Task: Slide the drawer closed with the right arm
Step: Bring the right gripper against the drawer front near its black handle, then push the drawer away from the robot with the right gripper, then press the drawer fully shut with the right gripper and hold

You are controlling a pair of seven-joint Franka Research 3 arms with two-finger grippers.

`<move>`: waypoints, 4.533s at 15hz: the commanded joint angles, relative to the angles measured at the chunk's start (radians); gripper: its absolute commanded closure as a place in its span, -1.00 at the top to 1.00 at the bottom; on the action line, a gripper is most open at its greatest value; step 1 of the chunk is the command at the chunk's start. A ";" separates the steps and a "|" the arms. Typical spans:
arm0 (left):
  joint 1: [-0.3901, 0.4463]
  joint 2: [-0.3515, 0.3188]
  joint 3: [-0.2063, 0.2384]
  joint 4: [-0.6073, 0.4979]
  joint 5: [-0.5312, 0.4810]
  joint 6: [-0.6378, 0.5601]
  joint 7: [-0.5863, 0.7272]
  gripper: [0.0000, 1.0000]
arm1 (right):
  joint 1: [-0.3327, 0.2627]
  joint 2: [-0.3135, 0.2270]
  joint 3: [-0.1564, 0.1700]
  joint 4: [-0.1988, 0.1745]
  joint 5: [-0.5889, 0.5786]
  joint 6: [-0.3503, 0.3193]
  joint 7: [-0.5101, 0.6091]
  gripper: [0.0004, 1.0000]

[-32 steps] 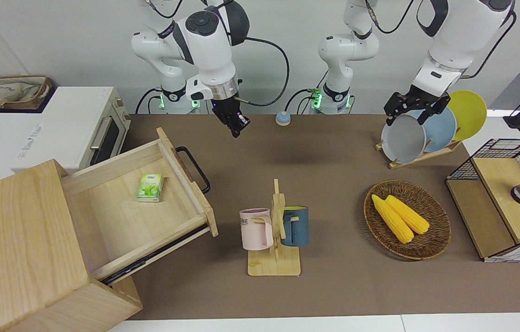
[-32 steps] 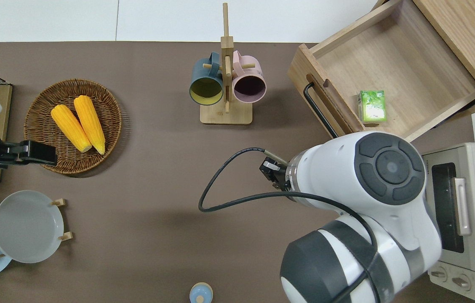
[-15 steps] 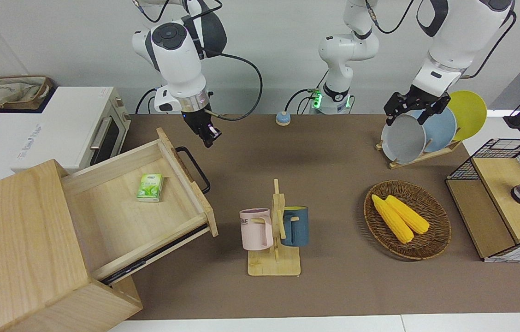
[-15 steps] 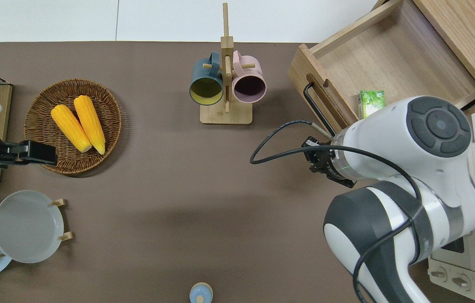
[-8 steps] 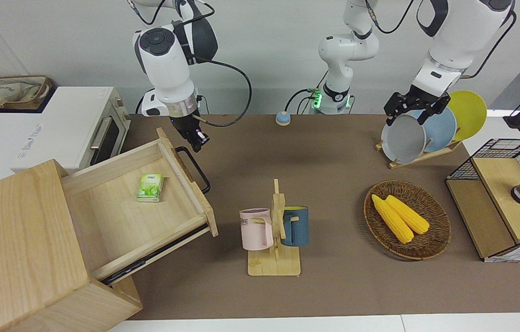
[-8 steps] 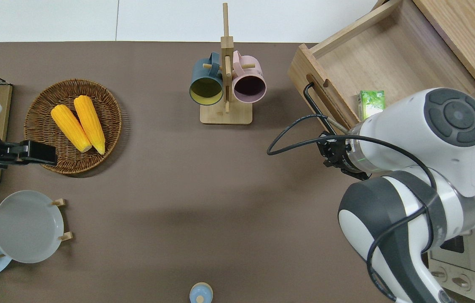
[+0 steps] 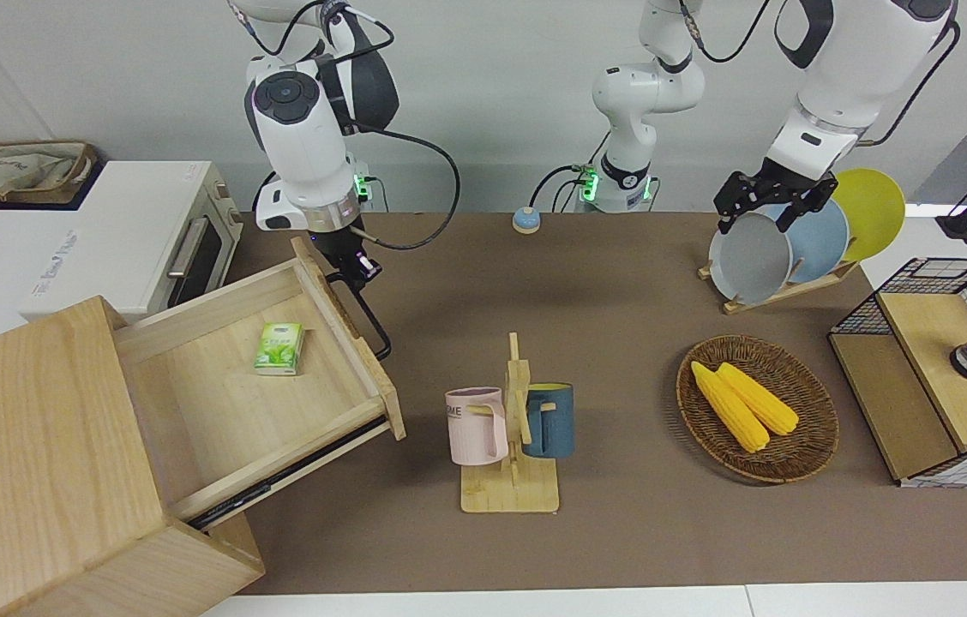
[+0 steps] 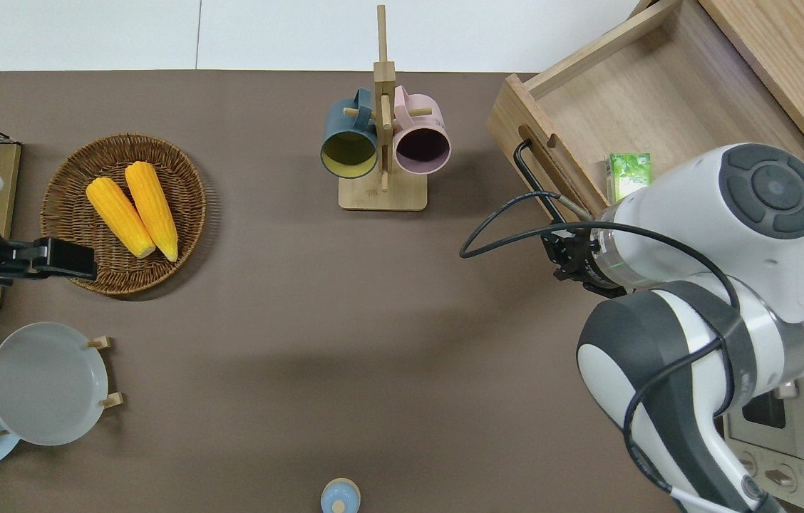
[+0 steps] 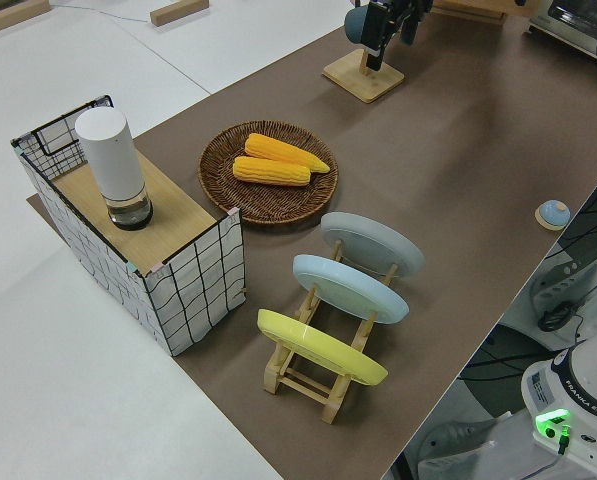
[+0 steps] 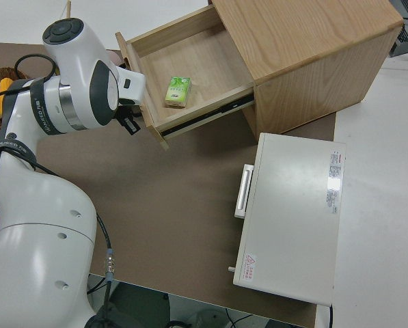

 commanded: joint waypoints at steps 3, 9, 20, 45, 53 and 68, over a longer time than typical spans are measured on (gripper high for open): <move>-0.006 -0.010 0.005 -0.005 0.011 -0.011 0.007 1.00 | -0.021 0.033 0.013 0.010 -0.039 0.007 -0.039 -1.00; -0.005 -0.010 0.005 -0.005 0.011 -0.013 0.007 1.00 | -0.049 0.061 -0.010 0.033 -0.062 -0.002 -0.119 -1.00; -0.005 -0.010 0.005 -0.005 0.011 -0.013 0.007 0.99 | -0.079 0.093 -0.080 0.074 -0.080 -0.008 -0.243 -1.00; -0.005 -0.010 0.005 -0.005 0.011 -0.013 0.007 1.00 | -0.137 0.196 -0.211 0.244 -0.130 -0.054 -0.533 -1.00; -0.005 -0.010 0.005 -0.005 0.011 -0.011 0.007 1.00 | -0.233 0.237 -0.156 0.284 -0.169 -0.054 -0.570 -1.00; -0.006 -0.010 0.005 -0.005 0.011 -0.011 0.007 0.99 | -0.244 0.228 -0.056 0.323 -0.185 -0.181 -0.512 -1.00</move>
